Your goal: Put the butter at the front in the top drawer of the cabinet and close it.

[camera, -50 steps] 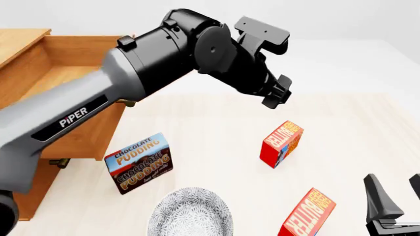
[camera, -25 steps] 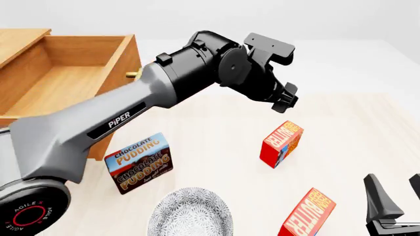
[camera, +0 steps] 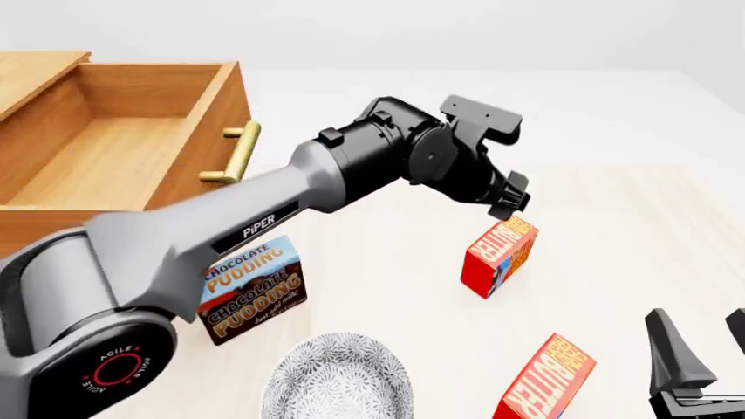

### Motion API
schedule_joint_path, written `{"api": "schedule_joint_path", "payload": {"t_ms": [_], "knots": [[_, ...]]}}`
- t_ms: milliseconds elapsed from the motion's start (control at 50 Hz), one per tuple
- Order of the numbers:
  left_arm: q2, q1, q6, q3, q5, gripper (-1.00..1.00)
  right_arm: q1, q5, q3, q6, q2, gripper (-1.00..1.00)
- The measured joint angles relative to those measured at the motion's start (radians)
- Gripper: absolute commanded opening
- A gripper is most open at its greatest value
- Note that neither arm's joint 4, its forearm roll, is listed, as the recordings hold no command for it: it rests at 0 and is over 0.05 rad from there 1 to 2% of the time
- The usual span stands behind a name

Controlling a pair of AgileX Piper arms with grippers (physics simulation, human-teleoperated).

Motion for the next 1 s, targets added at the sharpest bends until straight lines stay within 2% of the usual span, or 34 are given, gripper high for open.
{"api": "schedule_joint_path", "payload": {"t_ms": [1000], "knots": [[0.189,0.013,-0.049,-0.081,-0.044,1.00,0.000,0.000,0.000,0.000,0.000,1.00]]}}
